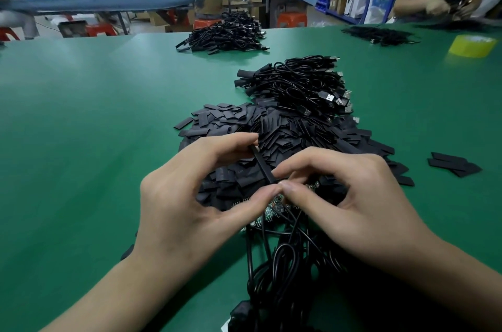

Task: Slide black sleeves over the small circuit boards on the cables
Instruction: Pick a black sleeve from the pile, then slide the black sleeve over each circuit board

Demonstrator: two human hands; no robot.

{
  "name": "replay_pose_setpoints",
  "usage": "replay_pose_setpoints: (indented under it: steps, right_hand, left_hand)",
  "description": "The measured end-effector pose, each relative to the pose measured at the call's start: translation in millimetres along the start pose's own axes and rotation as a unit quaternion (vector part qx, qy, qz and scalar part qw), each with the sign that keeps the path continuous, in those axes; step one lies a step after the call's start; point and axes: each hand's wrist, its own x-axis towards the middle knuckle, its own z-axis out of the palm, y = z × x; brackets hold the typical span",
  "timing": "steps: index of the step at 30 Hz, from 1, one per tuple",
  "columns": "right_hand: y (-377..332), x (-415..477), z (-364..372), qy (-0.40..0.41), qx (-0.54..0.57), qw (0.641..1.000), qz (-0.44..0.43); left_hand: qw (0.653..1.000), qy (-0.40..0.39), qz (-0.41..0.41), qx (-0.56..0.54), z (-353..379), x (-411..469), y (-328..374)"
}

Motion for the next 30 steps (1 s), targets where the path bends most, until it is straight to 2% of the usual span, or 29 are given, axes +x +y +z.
replay_pose_setpoints:
  steps: [4, 7, 10, 14, 16, 19, 24, 26, 28, 30]
  right_hand:
    - [6.7, 6.1, -9.2, -0.076, -0.118, 0.990, 0.002]
    - [15.1, 10.6, -14.5, -0.086, -0.154, 0.984, -0.010]
    - [21.8, 15.2, -22.2, -0.026, -0.167, 0.986, -0.019]
    - [28.5, 38.9, -54.9, 0.104, -0.169, 0.979, 0.036]
    - [31.5, 64.8, -69.9, 0.113, -0.221, 0.967, 0.046]
    - [36.8, 125.9, -79.9, 0.082, -0.303, 0.949, 0.032]
    - [40.1, 226.6, -71.4, 0.020, -0.356, 0.933, 0.053]
    - [35.6, 233.1, -62.1, -0.008, -0.356, 0.934, 0.037]
    - [25.2, 211.2, -52.2, -0.043, -0.306, 0.951, 0.005]
    - [14.7, 168.1, -44.4, -0.109, -0.251, 0.962, -0.006]
  left_hand:
    - [0.994, 0.041, -0.071, -0.067, 1.3, -0.7, -4.8]
    - [0.989, 0.035, -0.113, -0.087, 3.2, 0.7, -7.9]
    - [0.988, -0.004, -0.142, -0.069, 4.1, 2.0, -9.0]
    - [0.988, -0.082, -0.116, 0.055, 1.3, 1.4, -13.4]
    - [0.979, -0.140, -0.114, 0.090, -0.5, 0.2, -13.7]
    - [0.966, -0.191, -0.125, 0.117, -4.9, 0.8, -13.2]
    - [0.950, -0.245, -0.144, 0.132, -10.4, 2.7, -9.2]
    - [0.942, -0.265, -0.147, 0.141, -11.8, 2.0, -8.2]
    - [0.935, -0.288, -0.154, 0.136, -13.0, 2.7, -8.0]
    - [0.937, -0.284, -0.191, 0.071, -12.5, 4.6, -7.5]
